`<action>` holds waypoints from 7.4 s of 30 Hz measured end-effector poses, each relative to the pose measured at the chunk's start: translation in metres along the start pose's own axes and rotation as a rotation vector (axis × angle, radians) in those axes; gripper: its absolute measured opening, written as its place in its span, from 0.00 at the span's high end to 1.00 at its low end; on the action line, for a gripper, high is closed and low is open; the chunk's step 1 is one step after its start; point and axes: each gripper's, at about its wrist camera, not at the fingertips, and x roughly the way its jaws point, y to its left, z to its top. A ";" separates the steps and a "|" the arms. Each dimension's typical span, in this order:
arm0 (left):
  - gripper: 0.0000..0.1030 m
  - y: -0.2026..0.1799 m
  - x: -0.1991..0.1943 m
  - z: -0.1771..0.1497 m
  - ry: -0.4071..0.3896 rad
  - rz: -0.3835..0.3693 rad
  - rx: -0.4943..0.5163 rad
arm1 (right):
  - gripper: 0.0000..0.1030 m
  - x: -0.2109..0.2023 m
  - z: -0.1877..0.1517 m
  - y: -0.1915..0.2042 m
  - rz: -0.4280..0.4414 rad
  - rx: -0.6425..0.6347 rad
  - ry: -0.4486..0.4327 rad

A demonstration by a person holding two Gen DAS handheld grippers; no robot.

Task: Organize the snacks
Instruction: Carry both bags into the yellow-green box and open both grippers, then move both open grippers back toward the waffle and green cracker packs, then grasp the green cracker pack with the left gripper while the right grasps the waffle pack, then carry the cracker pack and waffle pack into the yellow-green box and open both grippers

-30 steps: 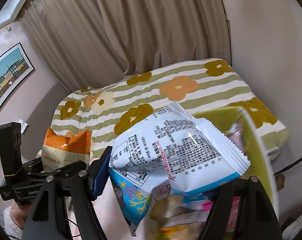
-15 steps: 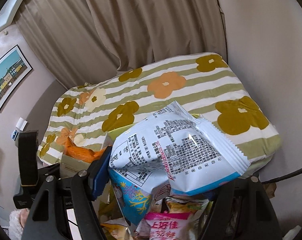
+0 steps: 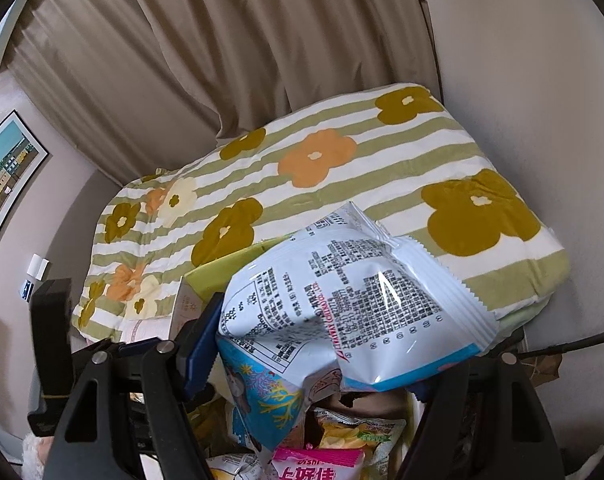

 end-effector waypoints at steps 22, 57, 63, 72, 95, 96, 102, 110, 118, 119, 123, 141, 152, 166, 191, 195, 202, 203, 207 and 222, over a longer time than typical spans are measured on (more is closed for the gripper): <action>0.00 0.031 -0.032 -0.026 -0.090 0.027 -0.060 | 0.00 0.034 -0.004 0.033 -0.010 0.004 0.062; 0.00 0.116 -0.177 -0.167 -0.300 0.205 -0.286 | 0.00 -0.037 -0.074 0.185 0.174 -0.333 -0.012; 0.00 0.172 -0.186 -0.202 -0.273 0.190 -0.295 | 0.00 -0.015 -0.101 0.235 0.175 -0.306 0.016; 0.00 0.266 -0.192 -0.253 -0.217 0.177 -0.307 | 0.00 0.037 -0.149 0.311 0.141 -0.294 0.089; 0.00 0.400 -0.102 -0.276 -0.097 0.118 -0.377 | 0.00 0.205 -0.274 0.353 0.034 -0.288 0.198; 0.00 0.403 -0.102 -0.277 -0.098 0.117 -0.386 | 0.00 0.208 -0.276 0.358 0.024 -0.296 0.192; 0.00 0.408 -0.099 -0.277 -0.082 0.134 -0.388 | 0.01 0.224 -0.283 0.365 -0.026 -0.317 0.202; 0.00 0.411 -0.096 -0.280 -0.073 0.127 -0.407 | 0.01 0.209 -0.264 0.333 -0.126 -0.299 0.164; 0.00 0.415 -0.102 -0.279 -0.092 0.122 -0.426 | 0.01 0.216 -0.286 0.377 -0.049 -0.357 0.223; 0.00 0.414 -0.103 -0.279 -0.093 0.125 -0.425 | 0.01 0.218 -0.288 0.380 -0.044 -0.357 0.223; 0.00 0.416 -0.104 -0.280 -0.090 0.125 -0.428 | 0.01 0.222 -0.291 0.389 -0.041 -0.347 0.204; 0.00 0.413 -0.092 -0.281 -0.058 0.107 -0.417 | 0.01 0.220 -0.271 0.347 -0.196 -0.321 0.190; 0.01 0.383 -0.070 -0.258 -0.022 0.109 -0.318 | 0.18 0.239 -0.261 0.352 -0.103 -0.487 0.243; 0.10 0.328 -0.032 -0.238 0.052 0.228 -0.228 | 0.26 0.217 -0.242 0.304 -0.060 -0.518 0.270; 0.24 0.354 0.004 -0.232 0.133 0.227 -0.475 | 0.26 0.210 -0.240 0.294 0.085 -0.564 0.317; 0.37 0.350 0.003 -0.233 0.153 0.262 -0.434 | 0.26 0.209 -0.242 0.292 0.093 -0.562 0.309; 0.60 0.350 -0.005 -0.239 0.150 0.258 -0.397 | 0.26 0.206 -0.241 0.292 0.095 -0.542 0.286; 0.60 0.349 -0.005 -0.240 0.151 0.253 -0.392 | 0.26 0.205 -0.241 0.292 0.096 -0.538 0.280; 0.60 0.350 -0.012 -0.242 0.142 0.215 -0.402 | 0.26 0.195 -0.236 0.297 0.094 -0.531 0.238; 0.60 0.308 -0.118 -0.190 -0.087 0.095 -0.228 | 0.26 0.082 -0.195 0.304 0.016 -0.352 0.053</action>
